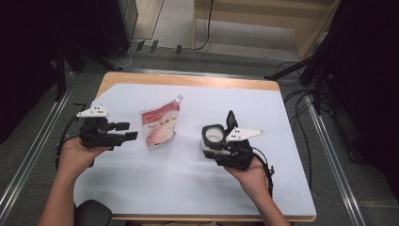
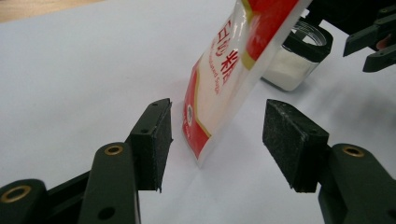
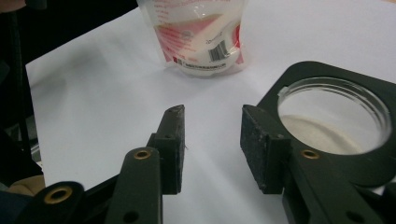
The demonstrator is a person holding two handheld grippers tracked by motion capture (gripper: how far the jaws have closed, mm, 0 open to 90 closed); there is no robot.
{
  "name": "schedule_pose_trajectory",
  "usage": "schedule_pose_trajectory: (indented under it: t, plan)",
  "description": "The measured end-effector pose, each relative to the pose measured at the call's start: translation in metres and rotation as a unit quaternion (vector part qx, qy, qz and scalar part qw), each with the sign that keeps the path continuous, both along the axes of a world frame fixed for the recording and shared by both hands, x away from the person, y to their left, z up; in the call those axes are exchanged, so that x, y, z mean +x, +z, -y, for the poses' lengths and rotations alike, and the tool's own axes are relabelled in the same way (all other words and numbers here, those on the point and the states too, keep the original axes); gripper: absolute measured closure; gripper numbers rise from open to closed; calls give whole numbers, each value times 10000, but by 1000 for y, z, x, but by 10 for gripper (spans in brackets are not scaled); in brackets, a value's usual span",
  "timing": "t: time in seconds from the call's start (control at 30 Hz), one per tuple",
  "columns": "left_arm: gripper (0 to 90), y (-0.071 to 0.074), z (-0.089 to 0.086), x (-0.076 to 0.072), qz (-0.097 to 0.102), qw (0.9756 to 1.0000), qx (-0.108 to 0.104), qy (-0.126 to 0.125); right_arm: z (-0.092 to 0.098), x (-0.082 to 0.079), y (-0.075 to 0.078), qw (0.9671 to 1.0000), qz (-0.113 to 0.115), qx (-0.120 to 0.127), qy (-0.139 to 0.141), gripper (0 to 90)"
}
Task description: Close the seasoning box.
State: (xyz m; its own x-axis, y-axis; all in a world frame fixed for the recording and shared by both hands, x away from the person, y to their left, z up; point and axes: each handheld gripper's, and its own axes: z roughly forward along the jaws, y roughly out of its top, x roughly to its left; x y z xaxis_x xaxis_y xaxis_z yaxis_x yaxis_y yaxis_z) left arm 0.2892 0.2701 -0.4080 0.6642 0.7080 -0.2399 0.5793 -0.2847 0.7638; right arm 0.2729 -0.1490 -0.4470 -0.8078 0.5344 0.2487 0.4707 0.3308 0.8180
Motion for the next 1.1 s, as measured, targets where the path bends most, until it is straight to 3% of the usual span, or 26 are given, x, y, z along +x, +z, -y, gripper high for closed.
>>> schedule_pose_trajectory:
  t: [0.17,0.3,0.47,0.67,1.1]
  plan:
    - [420,-2,1,2,30,9999,54,92,12,2,3,9999,-104,50,-59,705]
    - [405,-1,0,2,76,10000,3,26,20,3,4,9998,-138,-19,-114,745]
    - [390,-2,-4,4,-54,10000,9,-29,29,1,6,9998,-149,-64,-136,790]
    - [384,-1,-10,6,-25,10000,-26,42,42,0,9,9995,-185,-16,-262,837]
    - [382,-7,-7,11,-28,9998,175,18,71,1,19,9985,-237,-3,-492,900]
